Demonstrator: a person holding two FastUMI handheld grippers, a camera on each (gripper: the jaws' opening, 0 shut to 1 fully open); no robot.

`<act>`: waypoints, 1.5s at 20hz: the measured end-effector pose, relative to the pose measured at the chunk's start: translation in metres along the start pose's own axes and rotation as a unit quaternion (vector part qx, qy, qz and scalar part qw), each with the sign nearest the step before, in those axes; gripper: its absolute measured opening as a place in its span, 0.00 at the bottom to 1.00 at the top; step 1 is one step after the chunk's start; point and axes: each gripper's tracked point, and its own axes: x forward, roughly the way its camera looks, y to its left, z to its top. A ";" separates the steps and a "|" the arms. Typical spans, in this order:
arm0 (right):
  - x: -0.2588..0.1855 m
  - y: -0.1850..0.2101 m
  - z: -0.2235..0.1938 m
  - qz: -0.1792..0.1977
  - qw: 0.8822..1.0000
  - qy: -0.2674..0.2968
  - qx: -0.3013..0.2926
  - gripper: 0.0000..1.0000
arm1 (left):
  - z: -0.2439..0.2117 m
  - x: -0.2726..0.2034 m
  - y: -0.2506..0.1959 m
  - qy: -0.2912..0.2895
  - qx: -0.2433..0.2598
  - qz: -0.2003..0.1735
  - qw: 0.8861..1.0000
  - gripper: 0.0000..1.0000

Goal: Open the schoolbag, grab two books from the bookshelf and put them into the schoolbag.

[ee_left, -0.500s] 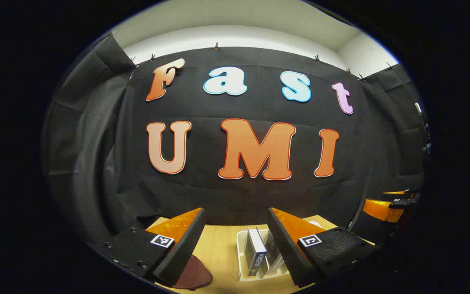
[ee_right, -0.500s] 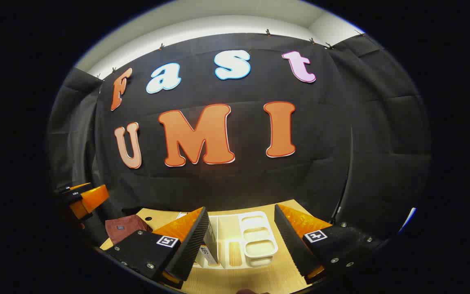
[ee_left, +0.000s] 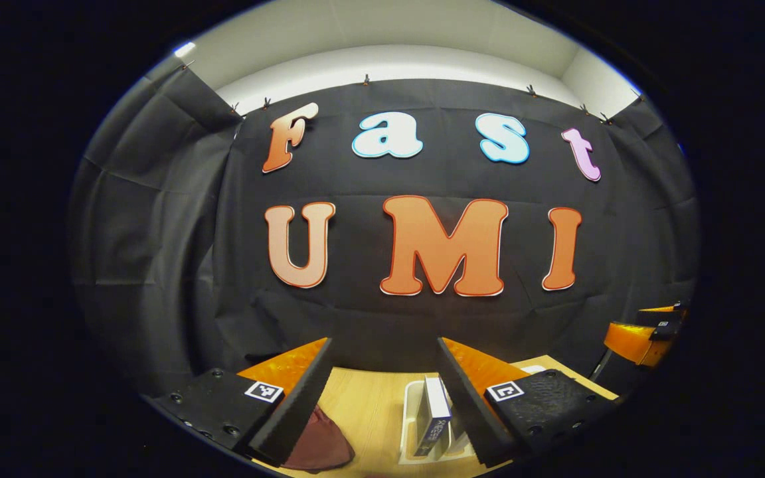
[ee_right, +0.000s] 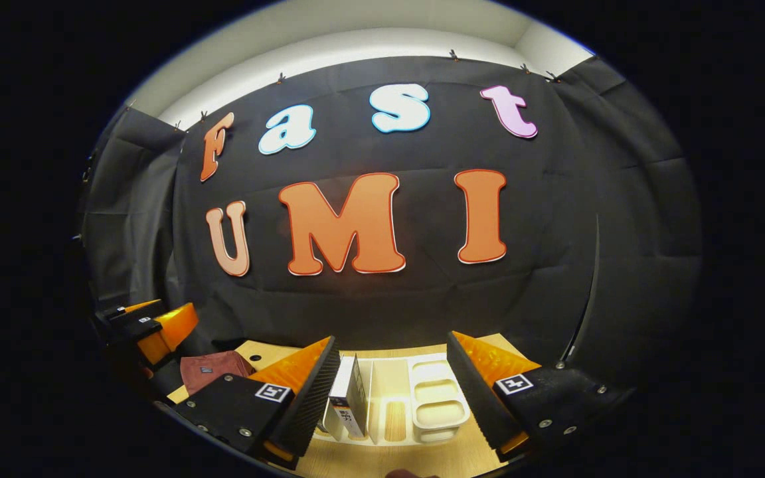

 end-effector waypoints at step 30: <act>-0.005 0.029 0.007 -0.133 0.990 -0.033 -0.041 0.96 | -0.019 0.028 0.061 0.002 0.004 -0.094 0.996 0.96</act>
